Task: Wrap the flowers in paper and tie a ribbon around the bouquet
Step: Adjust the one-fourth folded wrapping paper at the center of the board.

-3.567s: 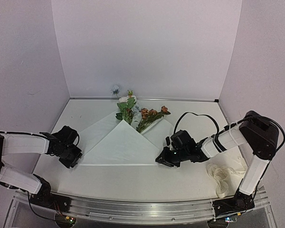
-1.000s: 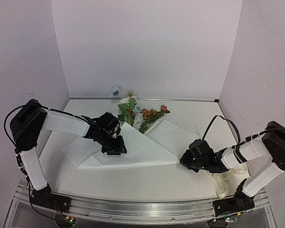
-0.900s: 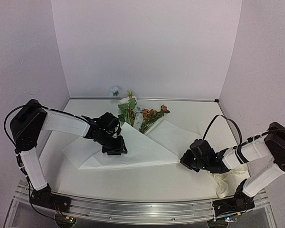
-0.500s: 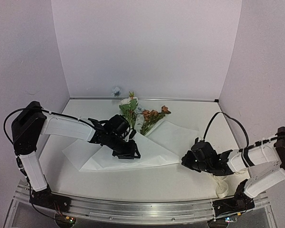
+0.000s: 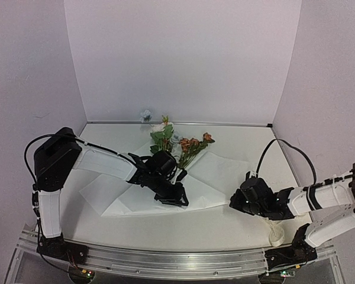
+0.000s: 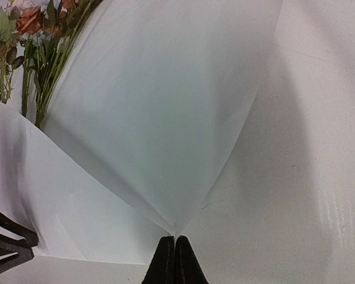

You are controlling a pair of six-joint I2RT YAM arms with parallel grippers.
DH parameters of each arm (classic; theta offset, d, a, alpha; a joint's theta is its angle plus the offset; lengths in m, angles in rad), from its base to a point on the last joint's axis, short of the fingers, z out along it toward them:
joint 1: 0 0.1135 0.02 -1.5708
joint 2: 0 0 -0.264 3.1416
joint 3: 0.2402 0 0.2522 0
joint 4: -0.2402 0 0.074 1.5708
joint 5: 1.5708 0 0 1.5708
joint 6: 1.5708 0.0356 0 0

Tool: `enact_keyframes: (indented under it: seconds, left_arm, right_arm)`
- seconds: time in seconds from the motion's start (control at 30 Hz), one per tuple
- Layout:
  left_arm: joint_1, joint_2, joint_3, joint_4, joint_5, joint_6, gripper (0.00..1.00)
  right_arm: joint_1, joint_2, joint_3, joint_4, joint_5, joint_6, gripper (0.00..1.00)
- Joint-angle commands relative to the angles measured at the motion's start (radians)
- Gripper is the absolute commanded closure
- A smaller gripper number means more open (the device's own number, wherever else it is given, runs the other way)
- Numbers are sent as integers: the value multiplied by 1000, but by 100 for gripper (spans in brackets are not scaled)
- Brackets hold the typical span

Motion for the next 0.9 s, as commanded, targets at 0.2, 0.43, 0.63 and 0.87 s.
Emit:
enact_keyframes:
  seconds: [0.2,0.43,0.63,0.87]
  left_arm:
    - [-20,104,111,-61,-59,31,71]
    - [-23,121,111,-78,-89,15,72]
    - [-28,133,115,-70,-97,-5,73]
    - [-38,157,136,-79,-125,-34,75]
  right_arm:
    - [29,-131,56,-144,3,-93,100]
    - [105,-149,217,-239,-43,-245,100]
    - [148,-77,357,-254,-124,-328,100]
    - [150,-47,433,-267,-119,-343,100]
